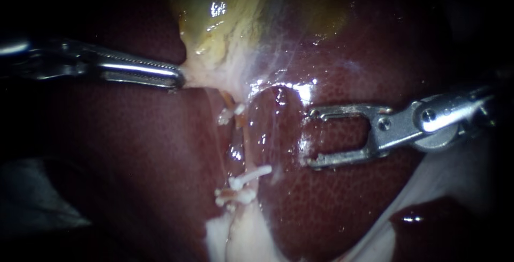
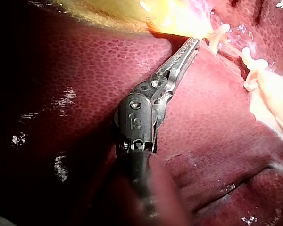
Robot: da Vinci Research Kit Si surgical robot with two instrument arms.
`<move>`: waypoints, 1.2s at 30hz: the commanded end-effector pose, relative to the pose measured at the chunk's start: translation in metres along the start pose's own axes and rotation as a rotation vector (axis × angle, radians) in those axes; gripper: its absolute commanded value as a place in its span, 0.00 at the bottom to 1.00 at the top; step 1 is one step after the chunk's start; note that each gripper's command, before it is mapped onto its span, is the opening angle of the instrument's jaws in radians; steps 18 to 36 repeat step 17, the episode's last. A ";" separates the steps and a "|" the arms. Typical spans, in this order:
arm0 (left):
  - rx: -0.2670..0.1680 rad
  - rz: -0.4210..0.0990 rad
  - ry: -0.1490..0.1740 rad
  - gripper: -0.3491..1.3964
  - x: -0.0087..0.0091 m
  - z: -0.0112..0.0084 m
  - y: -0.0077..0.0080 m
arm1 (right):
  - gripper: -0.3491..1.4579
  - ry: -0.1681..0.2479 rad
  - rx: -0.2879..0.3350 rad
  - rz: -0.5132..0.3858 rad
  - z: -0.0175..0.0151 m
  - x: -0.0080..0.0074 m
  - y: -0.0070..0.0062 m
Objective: Going back first clip right tube
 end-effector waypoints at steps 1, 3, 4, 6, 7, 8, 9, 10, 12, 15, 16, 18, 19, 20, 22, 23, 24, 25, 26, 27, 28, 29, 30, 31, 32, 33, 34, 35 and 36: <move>-0.002 -0.005 -0.001 0.00 -0.0002 0.0002 -0.0001 | 0.47 0.000 0.000 0.000 0.0000 0.0000 0.0000; -0.004 -0.004 -0.001 0.00 -0.0004 0.0004 -0.0001 | 0.47 0.000 0.000 0.000 -0.0001 0.0000 0.0000; -0.003 -0.004 -0.004 0.00 -0.0004 0.0004 -0.0001 | 0.47 0.000 0.001 0.000 -0.0001 0.0000 0.0000; -0.006 -0.004 -0.004 0.00 -0.0003 0.0004 -0.0001 | 0.47 0.000 0.001 0.000 -0.0001 0.0000 0.0000; -0.006 -0.004 -0.004 0.00 -0.0003 0.0004 0.0000 | 0.47 0.000 0.001 0.000 -0.0001 0.0000 0.0000; -0.006 -0.004 -0.004 0.00 -0.0003 0.0004 0.0000 | 0.47 0.000 0.001 0.000 -0.0001 0.0000 0.0000; -0.006 -0.004 -0.004 0.00 -0.0003 0.0004 0.0000 | 0.47 0.000 0.001 0.000 -0.0001 0.0000 0.0000; -0.006 -0.004 -0.007 0.00 -0.0003 0.0004 0.0000 | 0.47 0.001 0.004 0.000 -0.0001 0.0000 0.0000; -0.006 -0.004 -0.007 0.00 -0.0003 0.0004 0.0000 | 0.47 0.002 0.007 0.000 -0.0001 0.0000 0.0000; -0.006 -0.004 -0.007 0.00 -0.0004 0.0004 0.0000 | 0.47 0.002 0.007 -0.001 -0.0002 -0.0001 0.0000; -0.006 -0.004 -0.007 0.00 -0.0004 0.0004 -0.0001 | 0.47 0.002 0.007 -0.001 -0.0002 -0.0001 0.0000; -0.007 -0.004 -0.008 0.00 -0.0004 0.0003 -0.0001 | 0.47 0.003 0.010 -0.001 -0.0002 -0.0001 0.0000; -0.007 -0.004 -0.008 0.00 -0.0004 0.0003 -0.0001 | 0.47 0.003 0.010 -0.001 -0.0002 -0.0001 0.0000; -0.007 -0.004 -0.008 0.00 -0.0004 0.0003 -0.0001 | 0.47 0.003 0.010 -0.001 -0.0002 -0.0001 0.0000; -0.007 -0.004 -0.008 0.00 -0.0004 0.0003 -0.0001 | 0.47 0.003 0.010 -0.001 -0.0002 -0.0001 0.0000; -0.007 -0.004 -0.008 0.00 -0.0004 0.0003 -0.0001 | 0.47 0.003 0.010 -0.001 -0.0002 -0.0001 0.0000; -0.007 -0.004 -0.008 0.00 -0.0004 0.0003 -0.0001 | 0.47 0.003 0.010 -0.001 -0.0002 -0.0001 0.0000; -0.007 -0.004 -0.008 0.00 -0.0004 0.0003 -0.0001 | 0.47 0.003 0.010 -0.001 -0.0002 -0.0001 0.0000; -0.007 -0.004 -0.008 0.00 -0.0004 0.0003 -0.0001 | 0.47 0.003 0.010 -0.001 -0.0002 -0.0001 0.0000; -0.007 -0.004 -0.008 0.00 -0.0004 0.0003 -0.0001 | 0.47 0.003 0.010 -0.001 -0.0002 -0.0001 0.0000; -0.007 -0.004 -0.008 0.00 -0.0004 0.0003 -0.0001 | 0.47 0.003 0.010 -0.001 -0.0002 -0.0001 0.0000; -0.007 -0.004 -0.008 0.00 -0.0004 0.0003 -0.0001 | 0.47 0.003 0.010 -0.001 -0.0002 -0.0001 0.0000; -0.007 -0.004 -0.008 0.00 -0.0004 0.0003 -0.0001 | 0.47 0.003 0.010 -0.001 -0.0002 -0.0001 0.0000; -0.007 -0.004 -0.008 0.00 -0.0004 0.0003 -0.0001 | 0.47 0.003 0.010 -0.001 -0.0002 -0.0001 0.0000; -0.007 -0.004 -0.008 0.00 -0.0004 0.0003 -0.0001 | 0.47 0.003 0.010 -0.001 -0.0002 -0.0001 0.0000; -0.007 -0.004 -0.008 0.00 -0.0004 0.0003 -0.0001 | 0.47 0.003 0.010 -0.001 -0.0002 -0.0001 0.0000; -0.007 -0.004 -0.008 0.00 -0.0004 0.0003 -0.0001 | 0.47 0.003 0.010 -0.001 -0.0002 -0.0001 0.0000; -0.007 -0.004 -0.008 0.00 -0.0004 0.0003 -0.0001 | 0.47 0.003 0.010 -0.001 -0.0002 -0.0001 0.0000; -0.007 -0.004 -0.008 0.00 -0.0004 0.0003 -0.0001 | 0.47 0.003 0.010 -0.001 -0.0002 -0.0001 0.0000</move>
